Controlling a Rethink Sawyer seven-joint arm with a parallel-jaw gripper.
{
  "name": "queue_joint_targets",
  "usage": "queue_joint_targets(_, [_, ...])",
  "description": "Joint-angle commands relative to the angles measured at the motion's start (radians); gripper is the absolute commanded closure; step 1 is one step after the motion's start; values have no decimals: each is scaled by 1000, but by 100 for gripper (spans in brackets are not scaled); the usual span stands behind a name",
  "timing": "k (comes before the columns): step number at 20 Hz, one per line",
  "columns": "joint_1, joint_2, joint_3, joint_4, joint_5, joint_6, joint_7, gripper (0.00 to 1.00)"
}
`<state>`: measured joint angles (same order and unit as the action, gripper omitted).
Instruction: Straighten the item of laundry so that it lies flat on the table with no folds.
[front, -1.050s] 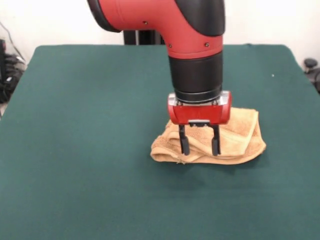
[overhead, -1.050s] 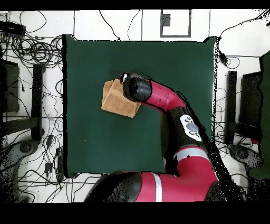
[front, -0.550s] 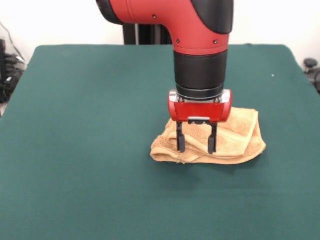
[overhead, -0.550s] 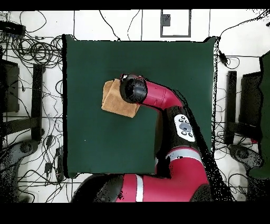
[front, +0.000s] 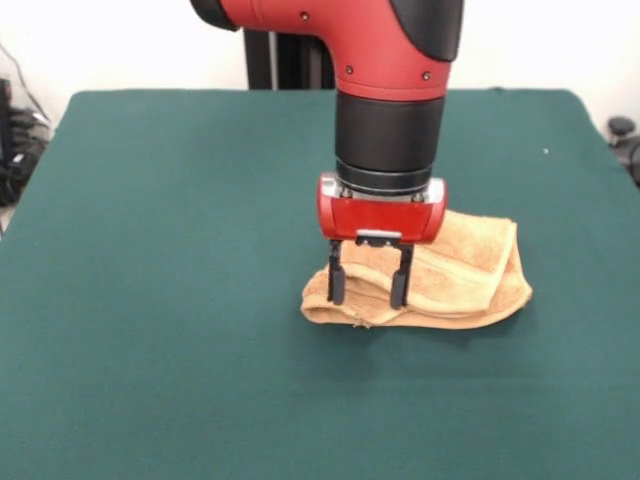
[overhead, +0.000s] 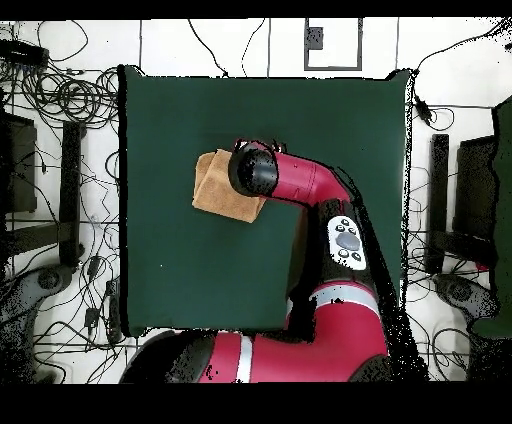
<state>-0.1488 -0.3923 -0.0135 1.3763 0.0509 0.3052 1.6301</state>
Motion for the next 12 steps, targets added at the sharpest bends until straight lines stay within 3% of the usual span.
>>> queue_joint_targets(1, [46, -10, -8, -5, -31, -56, 149, 0])
queue_joint_targets(12, [53, 2, -25, -19, -21, -53, 154, 0])
